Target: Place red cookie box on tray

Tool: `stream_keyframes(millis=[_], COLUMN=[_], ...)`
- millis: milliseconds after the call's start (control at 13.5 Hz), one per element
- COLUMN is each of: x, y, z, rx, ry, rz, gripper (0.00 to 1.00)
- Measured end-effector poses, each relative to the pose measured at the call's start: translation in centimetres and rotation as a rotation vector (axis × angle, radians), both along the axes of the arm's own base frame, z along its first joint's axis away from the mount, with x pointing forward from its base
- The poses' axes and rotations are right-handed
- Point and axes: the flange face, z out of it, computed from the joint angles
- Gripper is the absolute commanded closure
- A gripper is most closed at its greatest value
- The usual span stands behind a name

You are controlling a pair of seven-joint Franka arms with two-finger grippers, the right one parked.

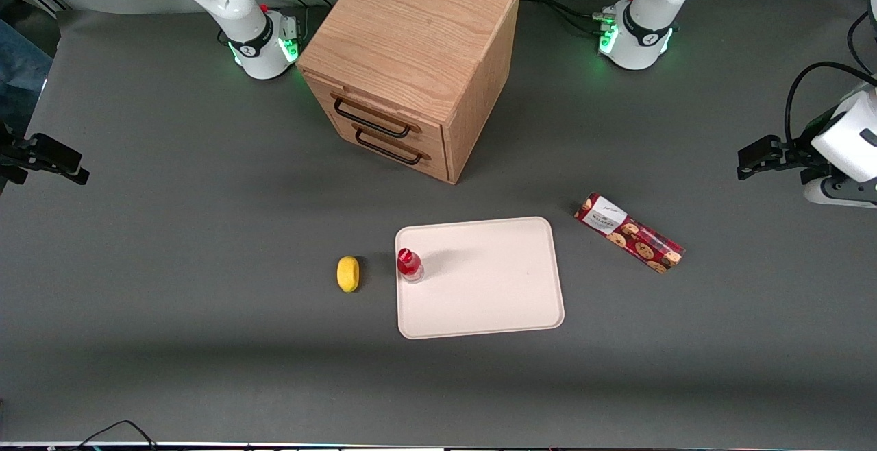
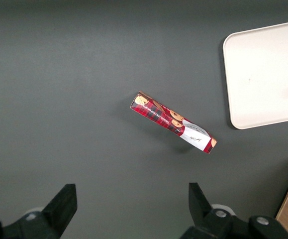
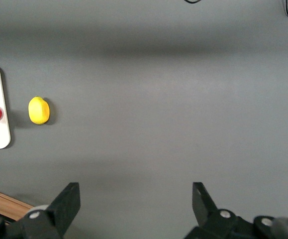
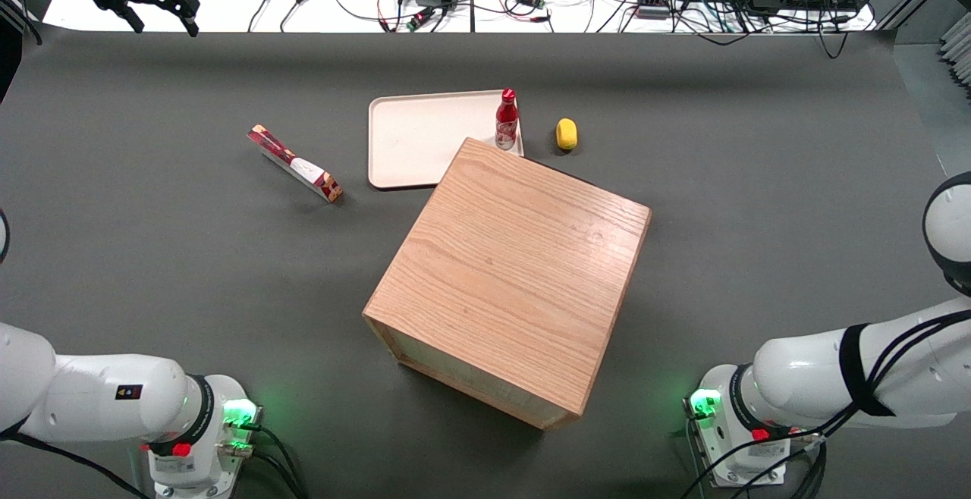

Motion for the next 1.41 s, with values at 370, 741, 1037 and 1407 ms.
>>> stream_keyframes(millis=[370,741,1037,1407], x=[-0.1,-0.7,-0.9,-1.0], y=[-0.3,-3.8,-7.2,-7.0], z=[0.0,-1.0,-4.0,-10.5], rx=[-0.001,0.008,0.039,0.019], ry=[0.005,0.06,0.122,0.156], rz=[-0.001,0.192,0.377,0.521], gripper=[0.0,0.0,0.0,0.0])
